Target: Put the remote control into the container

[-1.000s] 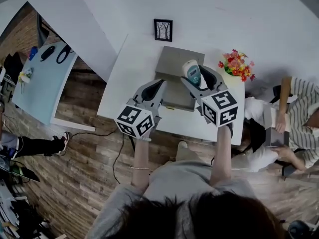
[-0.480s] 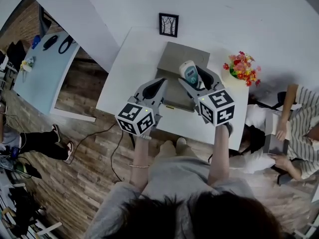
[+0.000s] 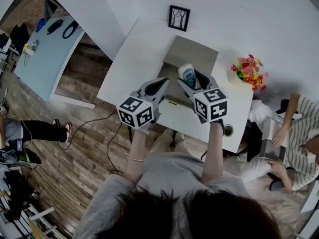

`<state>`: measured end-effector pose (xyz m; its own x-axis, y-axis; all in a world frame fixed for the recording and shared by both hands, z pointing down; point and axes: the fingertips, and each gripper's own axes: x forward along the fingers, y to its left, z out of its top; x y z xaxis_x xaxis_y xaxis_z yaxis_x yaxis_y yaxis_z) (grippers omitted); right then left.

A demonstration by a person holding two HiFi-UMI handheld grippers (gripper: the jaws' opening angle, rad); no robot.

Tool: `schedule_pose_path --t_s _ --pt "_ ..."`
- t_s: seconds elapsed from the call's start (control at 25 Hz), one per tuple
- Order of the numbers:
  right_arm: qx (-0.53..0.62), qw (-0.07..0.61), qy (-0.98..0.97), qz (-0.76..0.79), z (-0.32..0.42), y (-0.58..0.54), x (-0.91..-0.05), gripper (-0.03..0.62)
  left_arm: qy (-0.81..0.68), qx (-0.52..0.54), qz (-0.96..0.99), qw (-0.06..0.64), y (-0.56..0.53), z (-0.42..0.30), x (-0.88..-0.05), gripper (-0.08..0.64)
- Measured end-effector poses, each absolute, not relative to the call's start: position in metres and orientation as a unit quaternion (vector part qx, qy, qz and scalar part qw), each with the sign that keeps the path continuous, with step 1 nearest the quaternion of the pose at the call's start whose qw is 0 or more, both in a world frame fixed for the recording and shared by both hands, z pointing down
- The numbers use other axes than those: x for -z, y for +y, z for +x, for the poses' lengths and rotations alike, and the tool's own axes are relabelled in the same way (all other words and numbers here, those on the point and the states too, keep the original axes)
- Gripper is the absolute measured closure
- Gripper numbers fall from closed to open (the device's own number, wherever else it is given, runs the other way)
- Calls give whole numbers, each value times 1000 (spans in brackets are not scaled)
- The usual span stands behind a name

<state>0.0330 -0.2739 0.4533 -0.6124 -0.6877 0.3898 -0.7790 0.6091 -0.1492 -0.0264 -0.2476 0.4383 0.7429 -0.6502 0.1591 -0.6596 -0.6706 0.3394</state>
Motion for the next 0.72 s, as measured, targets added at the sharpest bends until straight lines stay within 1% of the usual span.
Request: schedule_pose_path --t_s 0.44,0.72 --pt "-212 239 -864 388 15 -286 -522 311 -356 -22 902 243 -254 -41 -478 557" --pt "-229 275 -852 382 13 -296 -549 311 -349 -35 897 268 -262 -40 -500 557"
